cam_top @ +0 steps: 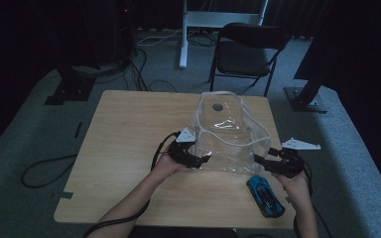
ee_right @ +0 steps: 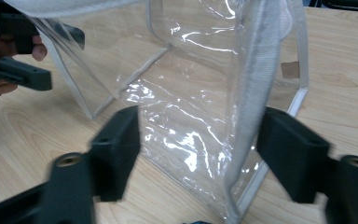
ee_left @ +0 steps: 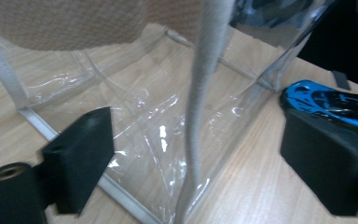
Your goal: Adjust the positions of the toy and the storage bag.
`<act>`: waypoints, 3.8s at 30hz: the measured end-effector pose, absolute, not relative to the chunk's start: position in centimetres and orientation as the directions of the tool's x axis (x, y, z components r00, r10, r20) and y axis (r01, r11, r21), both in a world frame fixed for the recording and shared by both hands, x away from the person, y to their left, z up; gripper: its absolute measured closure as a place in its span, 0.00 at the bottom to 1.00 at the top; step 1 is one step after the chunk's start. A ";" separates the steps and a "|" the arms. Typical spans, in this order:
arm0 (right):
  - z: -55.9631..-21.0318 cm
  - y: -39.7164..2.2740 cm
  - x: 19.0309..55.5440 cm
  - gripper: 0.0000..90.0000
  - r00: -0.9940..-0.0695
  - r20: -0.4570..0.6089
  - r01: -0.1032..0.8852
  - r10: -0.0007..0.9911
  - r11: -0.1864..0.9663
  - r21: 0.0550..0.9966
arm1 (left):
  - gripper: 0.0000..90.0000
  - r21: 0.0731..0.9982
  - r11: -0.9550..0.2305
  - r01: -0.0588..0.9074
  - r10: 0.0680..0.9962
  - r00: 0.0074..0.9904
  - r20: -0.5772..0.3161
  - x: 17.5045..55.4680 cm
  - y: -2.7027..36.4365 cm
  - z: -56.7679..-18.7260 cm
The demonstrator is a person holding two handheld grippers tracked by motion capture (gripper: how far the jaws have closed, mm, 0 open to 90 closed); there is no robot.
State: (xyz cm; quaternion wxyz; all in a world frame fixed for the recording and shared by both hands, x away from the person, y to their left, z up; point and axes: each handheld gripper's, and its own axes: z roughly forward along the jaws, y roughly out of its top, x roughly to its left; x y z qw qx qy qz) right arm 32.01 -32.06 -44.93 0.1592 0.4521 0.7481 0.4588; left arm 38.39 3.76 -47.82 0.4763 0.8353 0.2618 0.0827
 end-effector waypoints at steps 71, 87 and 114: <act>-51.6 -33.1 27.0 0.14 -0.420 0.224 0.645 0.879 0.115 0.756 | 0.01 0.819 -0.267 0.508 0.805 0.585 -0.101 33.6 25.8 -49.5; -52.9 -32.7 27.1 0.13 -0.385 0.171 0.679 0.907 0.153 0.718 | 0.01 0.796 -0.214 0.566 0.879 0.468 -0.096 31.4 29.9 -51.9; -53.6 -32.4 27.4 0.12 -0.361 0.128 0.703 0.924 0.179 0.689 | 0.01 0.715 -0.206 0.668 0.958 0.287 0.007 29.1 32.8 -55.4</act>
